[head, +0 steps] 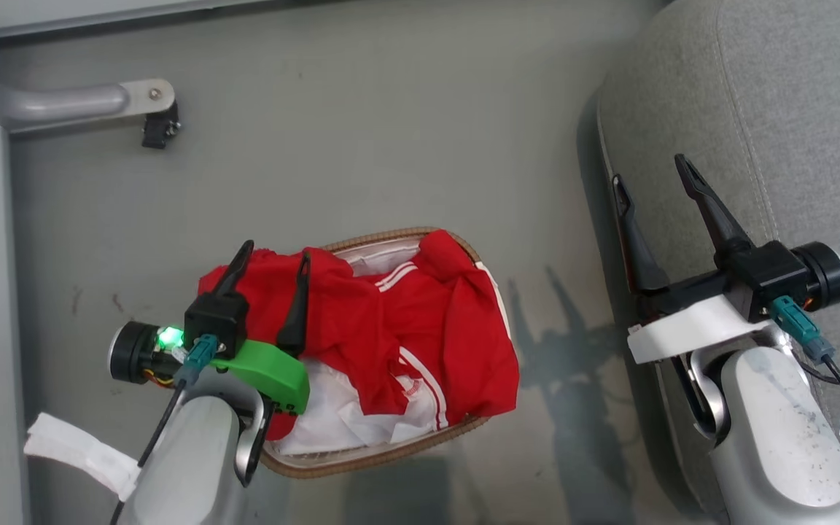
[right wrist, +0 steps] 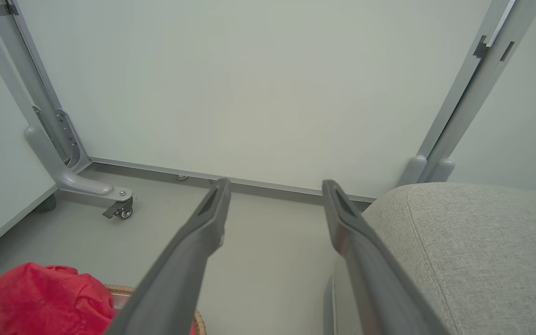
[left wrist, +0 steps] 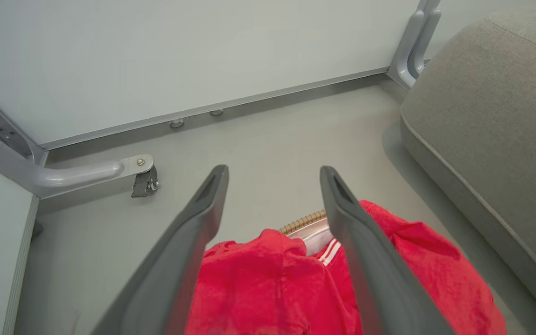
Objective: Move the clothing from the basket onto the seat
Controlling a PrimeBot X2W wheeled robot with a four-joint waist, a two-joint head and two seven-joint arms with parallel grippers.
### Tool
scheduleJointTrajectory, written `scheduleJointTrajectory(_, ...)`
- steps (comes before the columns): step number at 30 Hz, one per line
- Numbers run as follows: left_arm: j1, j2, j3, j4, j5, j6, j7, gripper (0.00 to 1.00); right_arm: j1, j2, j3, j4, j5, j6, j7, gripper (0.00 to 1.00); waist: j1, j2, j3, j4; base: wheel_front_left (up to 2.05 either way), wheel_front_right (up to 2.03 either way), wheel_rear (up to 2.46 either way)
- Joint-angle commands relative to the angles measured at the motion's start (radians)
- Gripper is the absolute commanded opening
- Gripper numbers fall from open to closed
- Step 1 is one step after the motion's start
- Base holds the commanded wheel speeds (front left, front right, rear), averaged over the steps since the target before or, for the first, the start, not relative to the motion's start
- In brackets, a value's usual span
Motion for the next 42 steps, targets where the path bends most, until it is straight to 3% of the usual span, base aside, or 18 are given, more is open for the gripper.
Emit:
scheduleJointTrajectory(1,-0.035,0.019,-0.009,0.015,0.0,-0.004,0.0,1.0,-0.024,0.001,0.007,-0.01,0.01,-0.001,-0.002,1.0,-0.0001,0.0,0.113,-0.069,0.0,0.0,0.0)
scheduleJointTrajectory(10,-0.127,0.071,-0.076,0.146,0.027,-0.003,0.0,1.0,-0.078,0.001,0.044,-0.034,0.054,-0.001,-0.002,1.0,-0.0001,0.0,0.235,-0.122,0.0,0.0,0.0)
scheduleJointTrajectory(18,-0.198,0.133,-0.193,0.316,0.135,0.001,0.0,1.0,-0.097,0.001,0.063,-0.039,0.076,-0.001,-0.002,1.0,-0.0001,0.0,0.317,-0.152,0.0,0.0,0.0)
scheduleJointTrajectory(25,-0.277,0.159,-0.305,0.446,0.249,0.045,0.0,1.0,-0.104,0.0,0.078,-0.041,0.097,-0.001,-0.002,1.0,-0.0001,0.0,0.364,-0.167,0.0,0.0,0.0)
scheduleJointTrajectory(35,-0.422,0.158,-0.422,0.652,0.381,0.153,0.015,1.0,-0.109,0.0,0.112,-0.044,0.114,-0.001,-0.002,1.0,-0.0001,0.0,0.414,-0.175,0.0,0.0,0.0)
scheduleJointTrajectory(42,-0.488,0.146,-0.447,0.721,0.381,0.145,0.028,1.0,-0.113,0.0,0.125,-0.05,0.126,-0.001,-0.002,1.0,-0.0001,0.0,0.444,-0.176,0.0,0.0,0.0)
